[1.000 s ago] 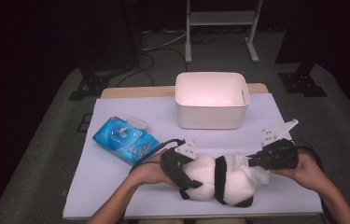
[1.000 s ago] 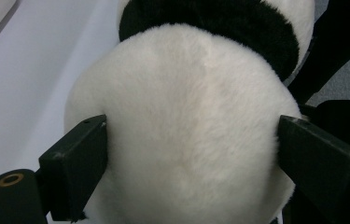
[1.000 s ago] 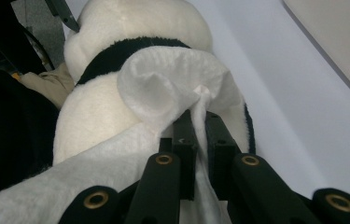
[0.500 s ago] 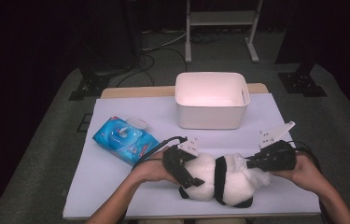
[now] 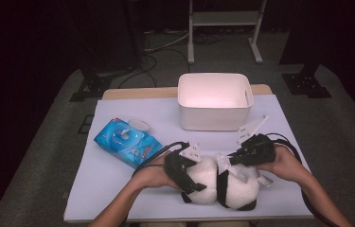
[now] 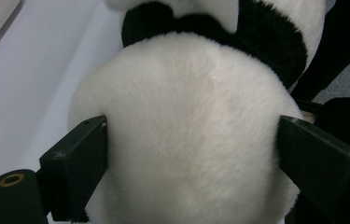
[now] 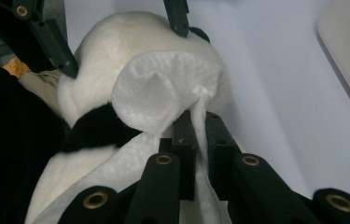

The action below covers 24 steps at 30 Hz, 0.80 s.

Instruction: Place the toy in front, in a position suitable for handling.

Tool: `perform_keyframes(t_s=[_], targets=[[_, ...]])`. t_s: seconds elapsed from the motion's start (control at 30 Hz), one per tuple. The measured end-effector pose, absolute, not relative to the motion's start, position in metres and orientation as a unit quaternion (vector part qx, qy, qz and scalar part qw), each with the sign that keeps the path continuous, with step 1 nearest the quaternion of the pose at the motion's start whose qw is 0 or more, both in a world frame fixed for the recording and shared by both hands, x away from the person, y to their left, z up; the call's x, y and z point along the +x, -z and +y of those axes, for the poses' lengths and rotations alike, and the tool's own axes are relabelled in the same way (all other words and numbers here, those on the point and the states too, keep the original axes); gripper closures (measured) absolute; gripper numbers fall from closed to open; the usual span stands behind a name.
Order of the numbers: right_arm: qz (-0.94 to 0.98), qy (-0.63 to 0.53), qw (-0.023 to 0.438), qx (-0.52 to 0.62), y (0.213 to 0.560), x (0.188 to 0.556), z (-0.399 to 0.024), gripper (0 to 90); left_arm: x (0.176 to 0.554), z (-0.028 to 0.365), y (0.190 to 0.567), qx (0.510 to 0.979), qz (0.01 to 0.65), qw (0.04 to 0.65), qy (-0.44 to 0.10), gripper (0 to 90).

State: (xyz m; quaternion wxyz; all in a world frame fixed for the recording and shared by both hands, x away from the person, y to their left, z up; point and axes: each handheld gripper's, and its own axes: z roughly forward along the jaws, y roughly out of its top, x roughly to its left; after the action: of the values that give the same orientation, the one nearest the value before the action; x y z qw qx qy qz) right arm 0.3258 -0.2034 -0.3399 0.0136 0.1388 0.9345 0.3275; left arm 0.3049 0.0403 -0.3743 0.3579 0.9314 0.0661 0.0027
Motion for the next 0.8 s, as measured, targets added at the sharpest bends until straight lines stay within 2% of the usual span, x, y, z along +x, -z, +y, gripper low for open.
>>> perform_keyframes(t_s=[0.27, 0.8], targets=[[0.941, -0.312, 0.007, 0.129, 0.343, 0.335, -0.185, 84.0, 0.304, 0.043, 0.376, 0.929, 0.067, 0.364, -0.003, 11.4], [0.925, -0.335, 0.029, 0.179, 0.340, 0.324, -0.243, 84.0, 0.305, 0.043, 0.376, 0.930, 0.067, 0.363, -0.002, 11.8]])
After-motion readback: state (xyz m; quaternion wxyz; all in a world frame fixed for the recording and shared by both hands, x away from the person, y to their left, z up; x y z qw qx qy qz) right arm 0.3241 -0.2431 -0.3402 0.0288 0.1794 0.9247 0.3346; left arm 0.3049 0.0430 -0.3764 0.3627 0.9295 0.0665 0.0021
